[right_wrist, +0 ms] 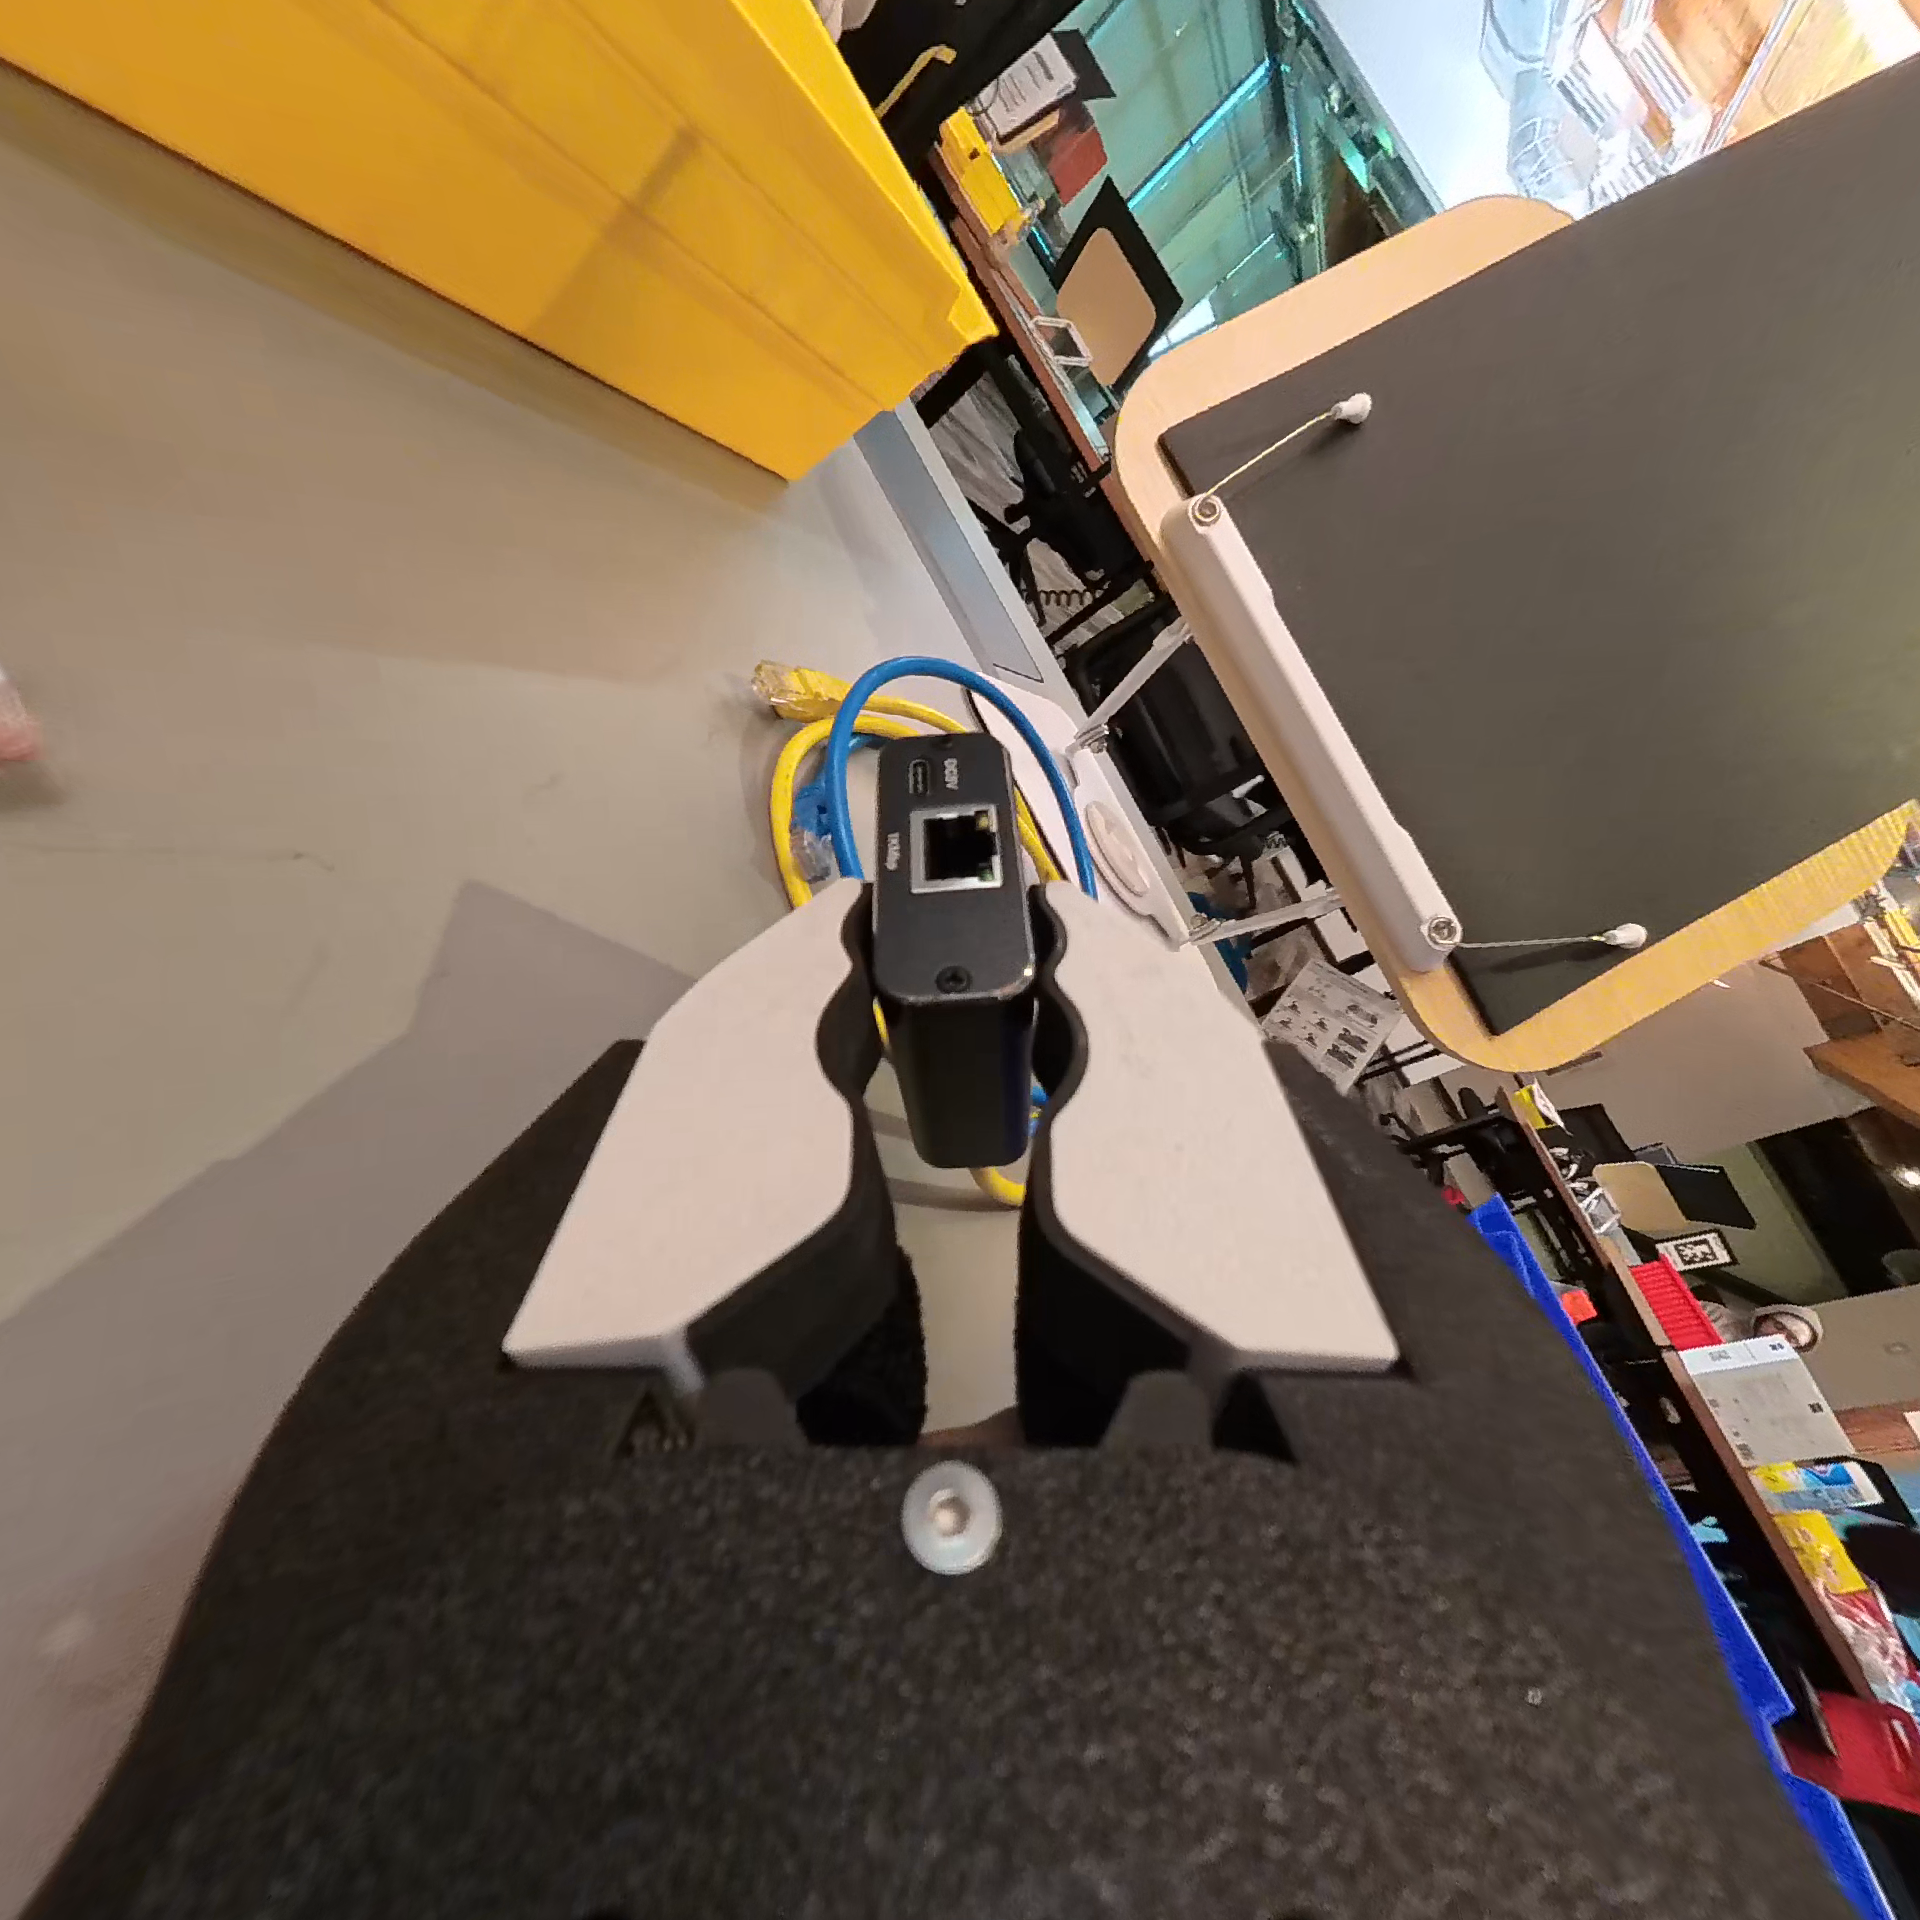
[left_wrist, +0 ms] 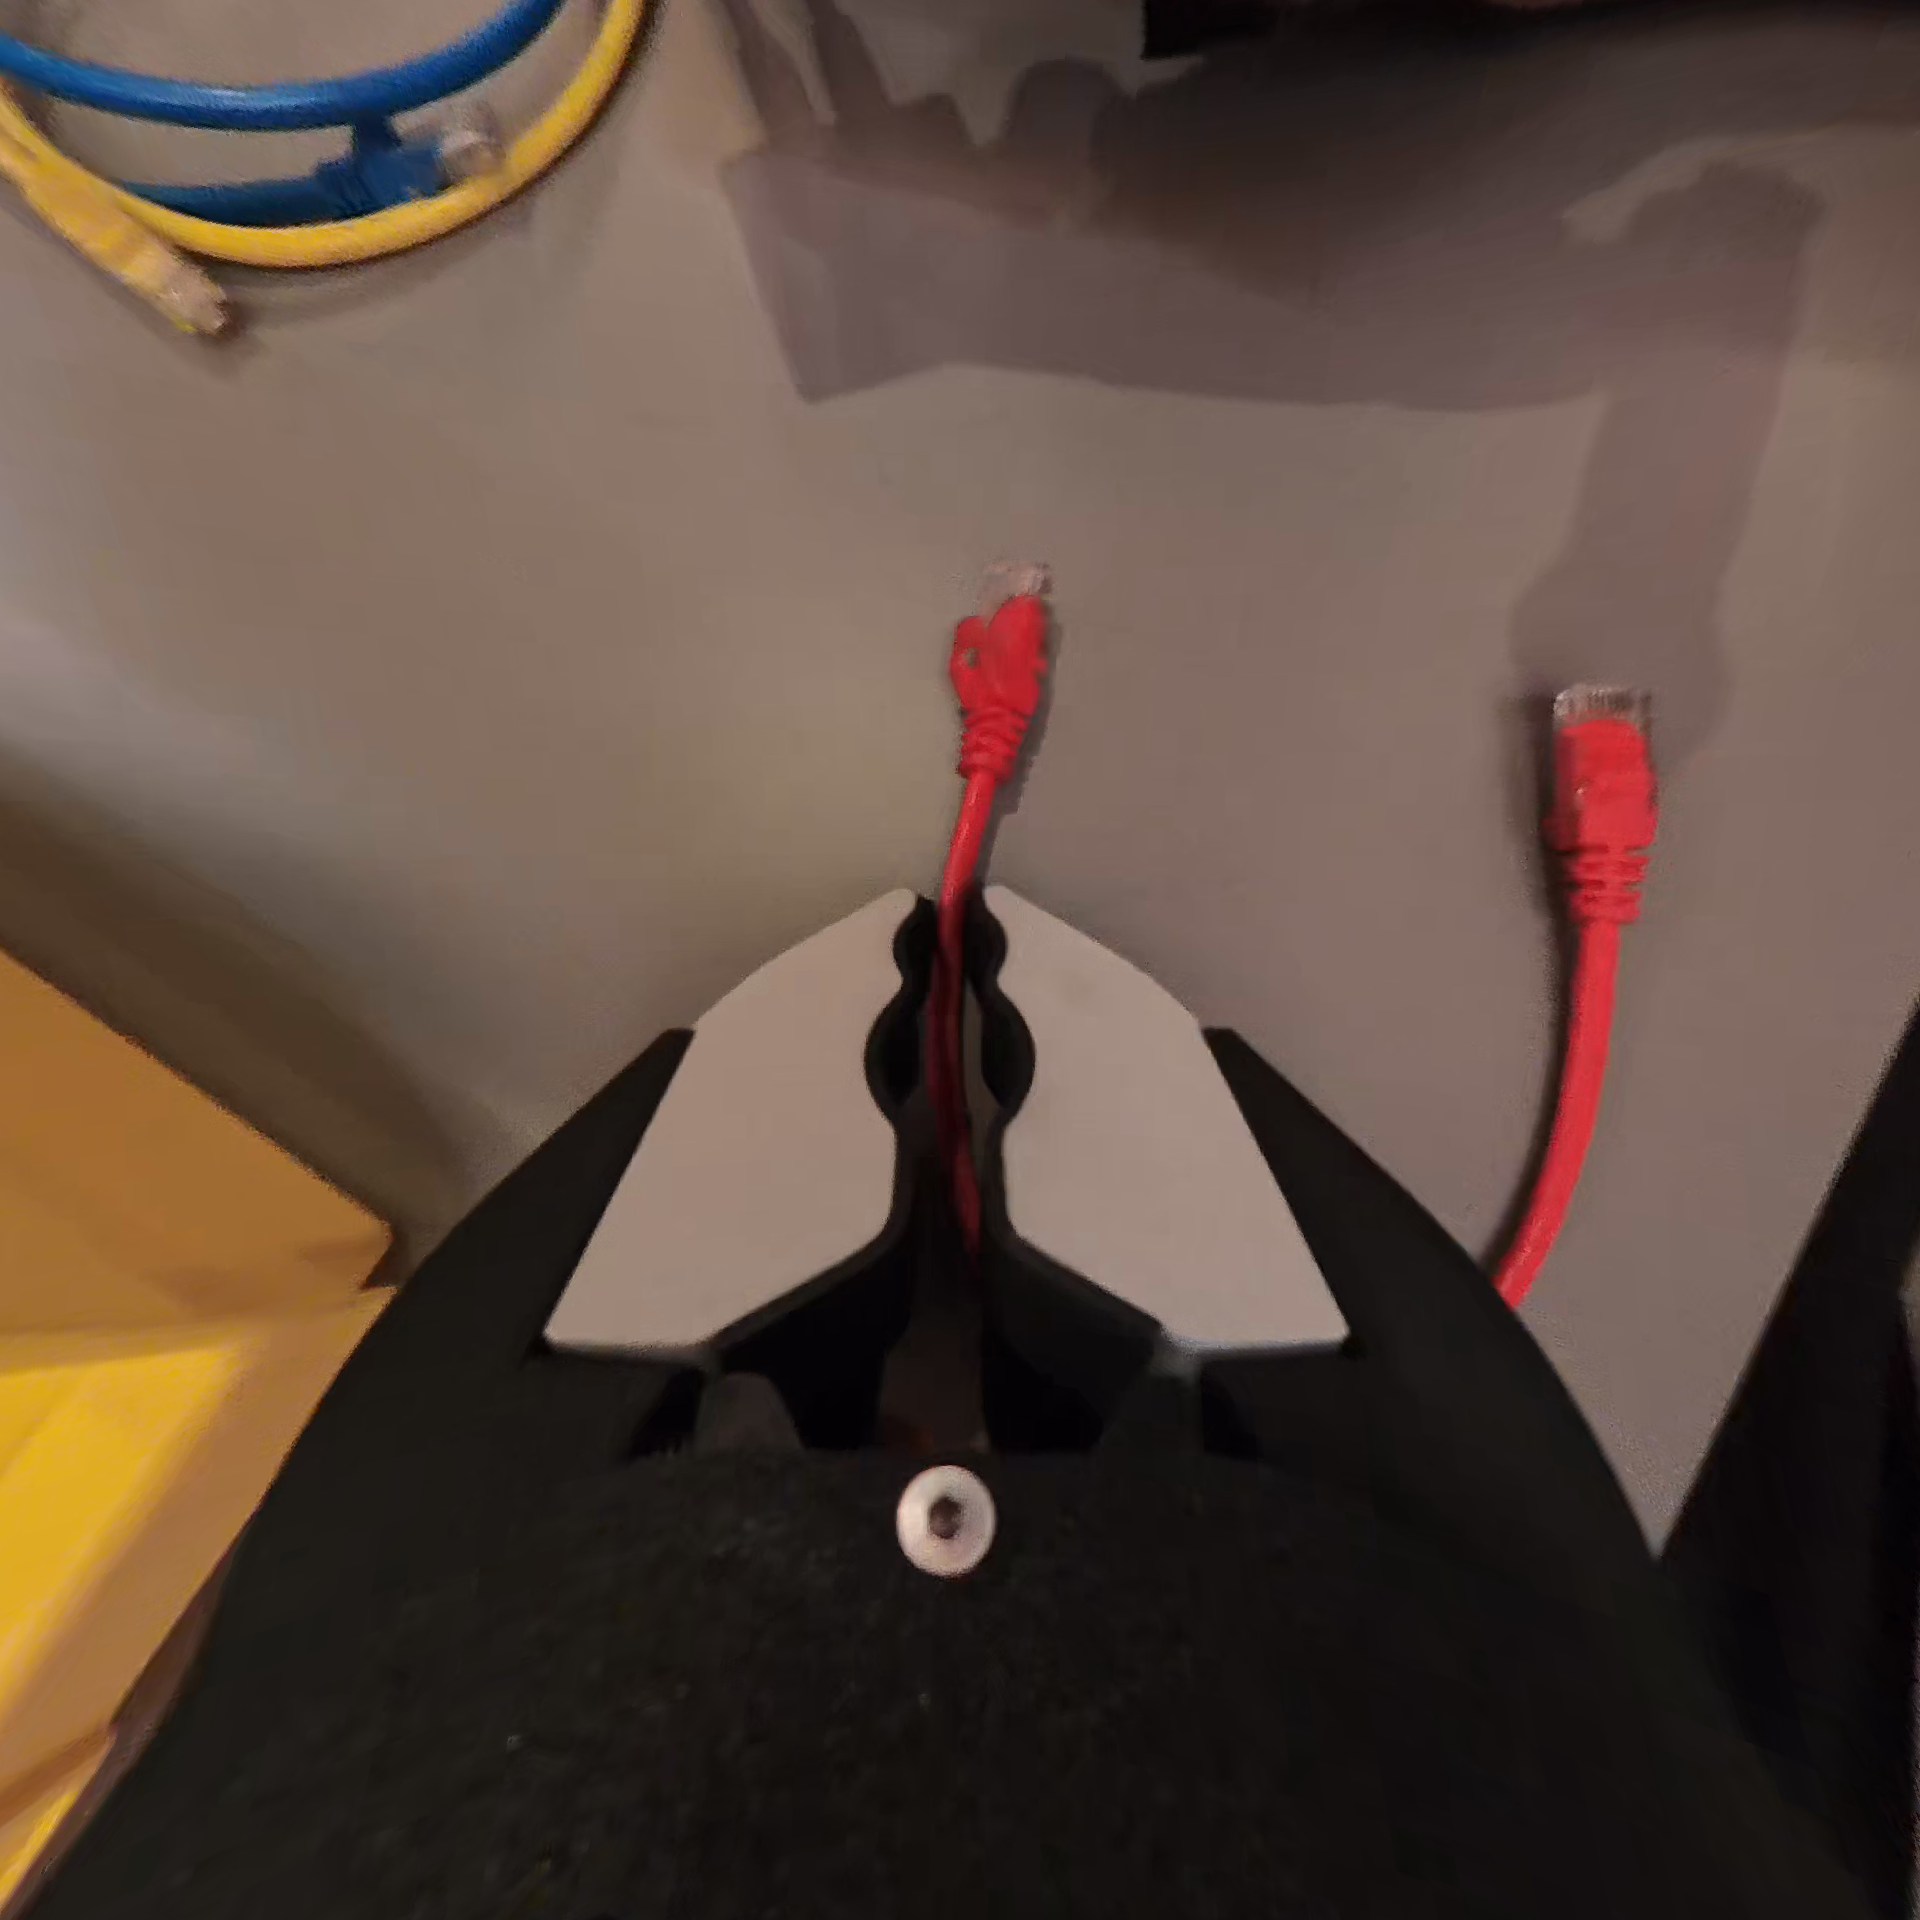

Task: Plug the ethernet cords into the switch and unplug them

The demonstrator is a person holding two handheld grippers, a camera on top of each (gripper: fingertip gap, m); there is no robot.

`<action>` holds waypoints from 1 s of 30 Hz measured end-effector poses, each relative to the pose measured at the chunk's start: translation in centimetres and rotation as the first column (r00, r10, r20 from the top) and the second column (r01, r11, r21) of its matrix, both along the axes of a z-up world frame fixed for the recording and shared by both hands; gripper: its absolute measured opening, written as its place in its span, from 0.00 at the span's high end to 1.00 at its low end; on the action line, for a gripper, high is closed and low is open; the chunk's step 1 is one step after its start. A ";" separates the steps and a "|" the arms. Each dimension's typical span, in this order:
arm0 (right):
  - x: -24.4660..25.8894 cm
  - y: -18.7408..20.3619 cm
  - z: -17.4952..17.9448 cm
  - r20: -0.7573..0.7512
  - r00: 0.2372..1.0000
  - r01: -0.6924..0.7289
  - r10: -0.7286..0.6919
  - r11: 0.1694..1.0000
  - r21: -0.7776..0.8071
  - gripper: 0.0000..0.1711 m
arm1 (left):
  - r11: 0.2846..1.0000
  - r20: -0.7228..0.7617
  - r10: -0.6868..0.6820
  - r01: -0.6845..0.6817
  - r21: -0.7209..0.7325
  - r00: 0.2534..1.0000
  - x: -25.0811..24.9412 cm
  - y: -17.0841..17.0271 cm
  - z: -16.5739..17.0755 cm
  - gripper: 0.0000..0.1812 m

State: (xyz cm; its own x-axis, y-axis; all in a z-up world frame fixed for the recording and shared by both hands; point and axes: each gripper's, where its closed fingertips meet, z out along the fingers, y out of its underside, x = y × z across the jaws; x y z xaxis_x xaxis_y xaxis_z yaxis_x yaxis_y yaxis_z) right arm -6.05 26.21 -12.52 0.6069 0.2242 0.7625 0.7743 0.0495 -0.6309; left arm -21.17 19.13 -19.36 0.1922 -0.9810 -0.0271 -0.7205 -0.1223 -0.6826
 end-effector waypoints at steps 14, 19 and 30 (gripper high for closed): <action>-3.8 -1.4 -1.2 0.267 0.964 0.007 0.020 0.995 -0.099 0.85 | 0.914 -0.065 0.111 -0.077 0.397 0.992 0.5 2.5 4.8 0.98; -5.9 -2.3 -2.1 0.383 0.923 0.014 0.044 0.989 -0.147 0.85 | 0.942 -0.036 0.077 -0.061 0.330 0.996 0.8 1.7 4.8 0.98; -6.9 -2.9 -2.8 0.486 0.872 0.022 0.066 0.985 -0.173 0.85 | 0.949 -0.084 0.049 -0.020 0.316 0.995 0.5 1.3 4.1 0.98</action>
